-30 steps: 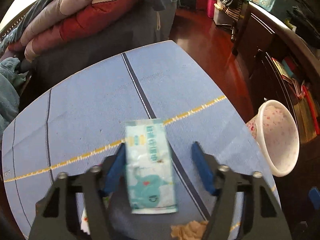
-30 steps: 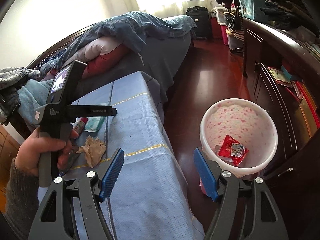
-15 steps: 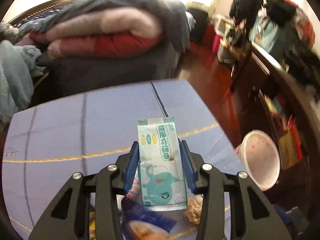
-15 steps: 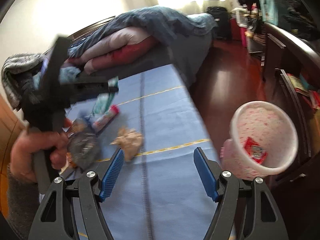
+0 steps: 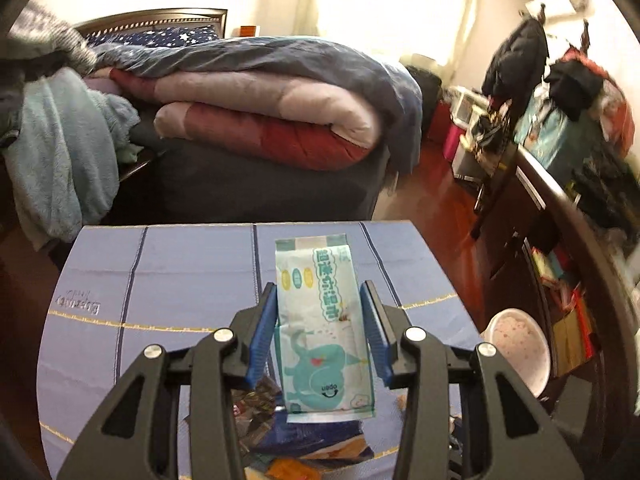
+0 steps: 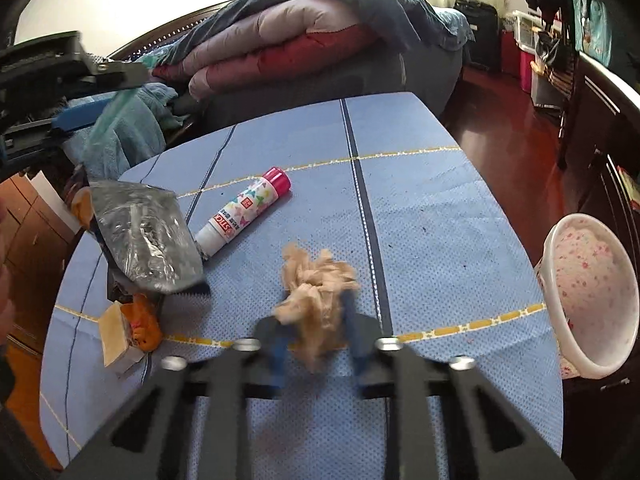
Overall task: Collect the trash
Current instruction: 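Grasp the crumpled brown tissue with the right tool, then carry the wet-wipe pack and tissue over the wastebasket with both tools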
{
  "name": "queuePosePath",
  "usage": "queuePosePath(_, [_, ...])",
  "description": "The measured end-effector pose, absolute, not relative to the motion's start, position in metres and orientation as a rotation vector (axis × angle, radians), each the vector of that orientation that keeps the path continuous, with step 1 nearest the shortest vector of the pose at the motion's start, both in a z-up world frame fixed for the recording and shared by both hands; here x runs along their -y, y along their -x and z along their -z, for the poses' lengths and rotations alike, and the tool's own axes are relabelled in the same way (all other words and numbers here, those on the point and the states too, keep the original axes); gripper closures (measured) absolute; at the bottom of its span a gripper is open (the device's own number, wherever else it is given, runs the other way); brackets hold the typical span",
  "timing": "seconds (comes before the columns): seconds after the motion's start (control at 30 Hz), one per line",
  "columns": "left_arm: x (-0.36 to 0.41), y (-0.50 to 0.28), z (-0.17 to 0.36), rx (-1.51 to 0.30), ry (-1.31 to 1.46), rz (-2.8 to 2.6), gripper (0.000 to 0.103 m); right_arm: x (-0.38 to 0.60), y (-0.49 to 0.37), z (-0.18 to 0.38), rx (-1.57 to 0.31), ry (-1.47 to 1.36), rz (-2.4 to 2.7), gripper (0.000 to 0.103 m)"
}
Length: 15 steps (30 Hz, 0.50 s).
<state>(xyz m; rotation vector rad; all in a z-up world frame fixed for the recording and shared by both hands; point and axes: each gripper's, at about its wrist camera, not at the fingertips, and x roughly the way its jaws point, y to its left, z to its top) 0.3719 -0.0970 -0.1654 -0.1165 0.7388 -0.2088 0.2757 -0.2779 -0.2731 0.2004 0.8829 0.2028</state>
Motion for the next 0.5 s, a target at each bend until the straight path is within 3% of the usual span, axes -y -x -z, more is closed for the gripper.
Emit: queuePosePath(0.5, [0.064,-0.284,0.121,-0.628,0.147,0.221,0.060,0.270,-0.206,0.231,-0.810,-0.195,-0.289,0.085])
